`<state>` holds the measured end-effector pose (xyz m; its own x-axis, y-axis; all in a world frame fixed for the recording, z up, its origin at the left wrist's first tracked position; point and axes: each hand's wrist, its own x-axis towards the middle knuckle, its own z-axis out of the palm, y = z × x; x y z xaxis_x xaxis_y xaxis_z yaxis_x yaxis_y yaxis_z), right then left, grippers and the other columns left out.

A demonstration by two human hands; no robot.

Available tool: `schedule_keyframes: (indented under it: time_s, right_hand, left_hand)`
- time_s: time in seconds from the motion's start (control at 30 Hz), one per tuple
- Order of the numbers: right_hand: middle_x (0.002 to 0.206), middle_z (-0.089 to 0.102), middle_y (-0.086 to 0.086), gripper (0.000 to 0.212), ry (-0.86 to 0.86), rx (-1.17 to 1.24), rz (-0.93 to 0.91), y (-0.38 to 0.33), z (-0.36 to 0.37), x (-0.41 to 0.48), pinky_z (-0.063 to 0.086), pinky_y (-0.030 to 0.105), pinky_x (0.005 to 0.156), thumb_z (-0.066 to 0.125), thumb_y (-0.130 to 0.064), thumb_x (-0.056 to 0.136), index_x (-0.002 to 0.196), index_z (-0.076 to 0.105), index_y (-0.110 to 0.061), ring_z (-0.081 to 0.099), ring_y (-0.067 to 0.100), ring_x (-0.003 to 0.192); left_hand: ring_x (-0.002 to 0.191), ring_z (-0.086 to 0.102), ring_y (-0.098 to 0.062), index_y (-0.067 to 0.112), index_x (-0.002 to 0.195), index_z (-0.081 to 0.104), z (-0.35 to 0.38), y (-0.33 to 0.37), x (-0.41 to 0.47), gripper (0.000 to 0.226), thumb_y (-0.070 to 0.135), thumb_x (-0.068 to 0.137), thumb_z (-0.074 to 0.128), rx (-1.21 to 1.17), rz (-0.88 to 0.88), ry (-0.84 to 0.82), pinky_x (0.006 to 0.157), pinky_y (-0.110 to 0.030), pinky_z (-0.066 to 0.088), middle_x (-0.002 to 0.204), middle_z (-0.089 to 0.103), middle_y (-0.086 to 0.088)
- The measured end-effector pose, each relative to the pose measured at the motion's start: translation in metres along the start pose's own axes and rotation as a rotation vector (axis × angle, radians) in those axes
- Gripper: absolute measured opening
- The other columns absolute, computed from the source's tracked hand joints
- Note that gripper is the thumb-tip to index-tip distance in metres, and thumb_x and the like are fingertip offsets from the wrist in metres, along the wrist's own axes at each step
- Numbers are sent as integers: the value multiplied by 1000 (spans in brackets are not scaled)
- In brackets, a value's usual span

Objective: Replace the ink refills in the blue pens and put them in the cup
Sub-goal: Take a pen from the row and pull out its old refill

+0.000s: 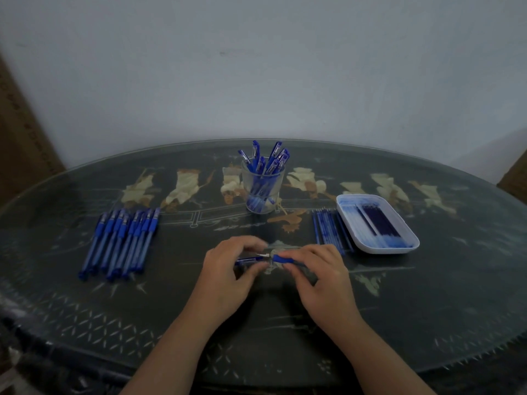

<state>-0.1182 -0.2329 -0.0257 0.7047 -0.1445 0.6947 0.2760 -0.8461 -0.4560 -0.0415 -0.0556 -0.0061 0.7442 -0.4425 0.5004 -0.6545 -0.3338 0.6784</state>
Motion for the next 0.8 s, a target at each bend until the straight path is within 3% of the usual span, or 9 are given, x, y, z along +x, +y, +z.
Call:
schedule_keyframes:
  time_s: [0.07,0.13,0.2,0.27,0.37,0.53,0.57,0.67,0.8]
  right_hand:
    - [99,64,-21,21,-16,-11,-13,0,0,0,45,25,83,60,-31,90,107,72,-29,54,6,91]
    - [99,63,-21,21,-23,-13,-15,0,1,-1,44,25,83,60,-31,90,107,72,-29,54,5,91]
    - [100,64,-20,22,-20,-12,-6,0,0,0,45,26,83,60,-31,91,108,72,-28,54,7,91]
    - [100,65,-19,22,-19,-15,-4,0,0,0,45,26,83,60,-31,91,109,72,-28,54,7,92]
    - [99,64,-20,22,-33,-23,-21,0,0,-1,45,26,83,60,-30,90,109,71,-29,53,6,91]
    - [99,63,-21,23,-16,-27,-22,-1,0,0,45,25,83,59,-31,91,109,72,-28,53,4,91]
    - [99,63,-21,22,-8,-25,-25,-1,0,1,45,25,83,59,-31,91,109,72,-28,53,3,91]
    - [100,59,-25,23,4,-19,-34,-2,0,1,44,24,83,58,-30,91,109,72,-27,51,0,92]
    - [101,64,-21,22,-25,-24,-38,0,1,0,45,27,84,60,-29,92,110,72,-28,54,5,91]
  left_hand:
    - [91,59,3,23,86,69,0,-2,1,4,22,83,73,37,15,21,81,-9,42,88,64,17]
    - [91,58,1,21,84,71,-1,-3,1,27,42,89,57,40,7,34,80,-16,45,87,64,17]
    - [102,55,7,30,101,70,0,-4,1,35,55,87,51,27,-33,6,87,-14,43,98,63,24]
    - [108,54,7,35,109,66,0,-3,1,28,49,84,65,-4,-42,-24,91,-12,40,105,61,27]
    - [98,59,-1,28,90,71,1,-5,2,10,37,88,67,-7,-7,-6,85,-21,47,96,63,20]
    - [111,52,8,37,108,69,-1,-3,1,39,64,83,57,-37,-75,26,90,-10,39,108,64,22]
    - [113,52,8,37,111,68,-1,-3,0,41,64,80,61,-44,-77,31,93,-12,40,110,64,22]
    - [112,58,-3,42,104,69,-1,-5,0,35,59,74,68,-36,-54,76,97,-44,46,108,65,21]
    - [96,62,-2,39,93,70,-2,-6,1,24,55,76,65,-28,-38,99,86,-52,49,93,68,22]
